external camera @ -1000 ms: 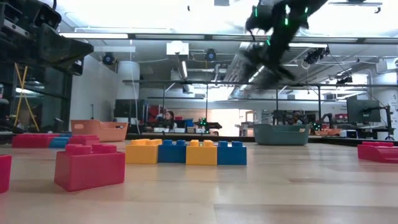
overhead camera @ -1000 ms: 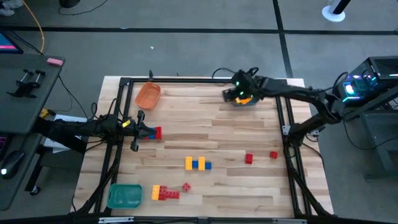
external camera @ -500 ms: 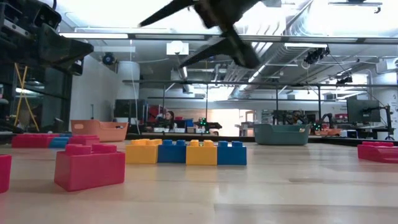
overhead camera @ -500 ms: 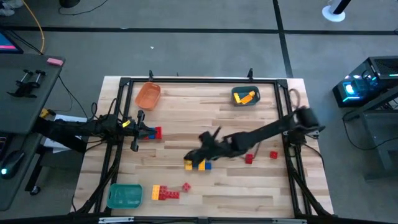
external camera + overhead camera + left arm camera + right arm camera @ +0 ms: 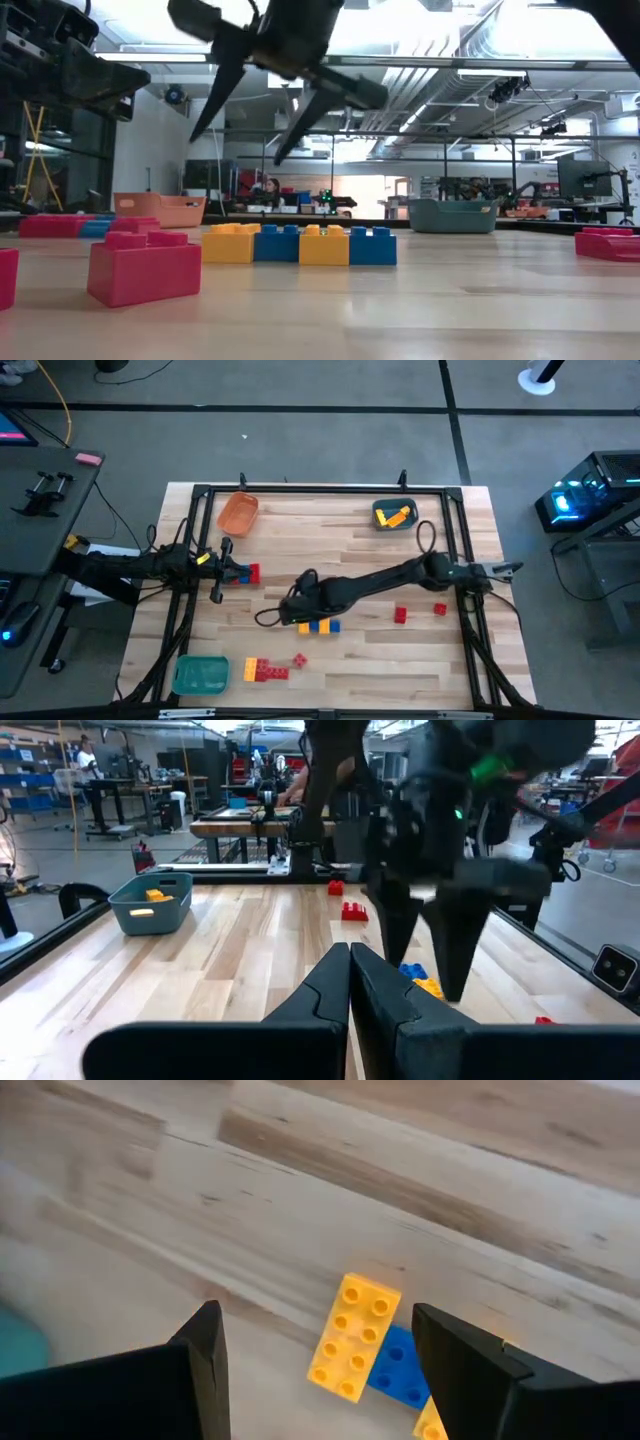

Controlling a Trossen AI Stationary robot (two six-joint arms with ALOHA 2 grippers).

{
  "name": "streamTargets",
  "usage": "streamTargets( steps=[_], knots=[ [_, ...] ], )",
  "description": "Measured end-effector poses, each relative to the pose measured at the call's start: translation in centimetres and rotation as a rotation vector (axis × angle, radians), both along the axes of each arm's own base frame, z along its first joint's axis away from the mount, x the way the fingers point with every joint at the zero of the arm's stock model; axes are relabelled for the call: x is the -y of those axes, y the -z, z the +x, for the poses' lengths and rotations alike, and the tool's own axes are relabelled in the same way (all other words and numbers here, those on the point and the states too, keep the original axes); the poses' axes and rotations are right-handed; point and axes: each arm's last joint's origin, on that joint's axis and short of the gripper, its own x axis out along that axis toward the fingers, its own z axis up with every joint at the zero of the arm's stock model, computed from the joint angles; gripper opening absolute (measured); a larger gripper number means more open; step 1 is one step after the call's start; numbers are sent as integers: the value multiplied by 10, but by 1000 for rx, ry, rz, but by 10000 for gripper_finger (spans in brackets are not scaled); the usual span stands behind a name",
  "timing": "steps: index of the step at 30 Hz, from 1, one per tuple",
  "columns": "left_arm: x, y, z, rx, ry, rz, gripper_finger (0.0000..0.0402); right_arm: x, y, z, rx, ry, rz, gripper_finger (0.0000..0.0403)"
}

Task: Sort blocks
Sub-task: Put the yellow game piece into the blue bin

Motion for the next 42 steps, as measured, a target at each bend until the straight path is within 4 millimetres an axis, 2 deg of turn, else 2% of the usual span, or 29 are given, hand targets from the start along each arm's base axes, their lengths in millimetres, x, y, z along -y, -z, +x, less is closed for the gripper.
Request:
streamTargets(
  steps=[4,9,12,17,29,38,42],
  knots=[
    [0,0,0,0,0,0,0,-4,17,9,-32,17,-1,204],
    [0,0,0,0,0,0,0,-7,48,14,-93,29,-3,204],
    [0,0,0,0,0,0,0,-6,56,15,-109,38,-15,204],
    [0,0,0,0,0,0,0,-5,57,16,-98,39,-12,204],
    [0,0,0,0,0,0,0,-27,57,12,-111,-27,56,204],
    [0,0,0,0,0,0,0,-19,57,15,-90,-2,53,204],
    [0,0,0,0,-1,0,0,-15,64,18,-97,8,50,202]
  ],
)
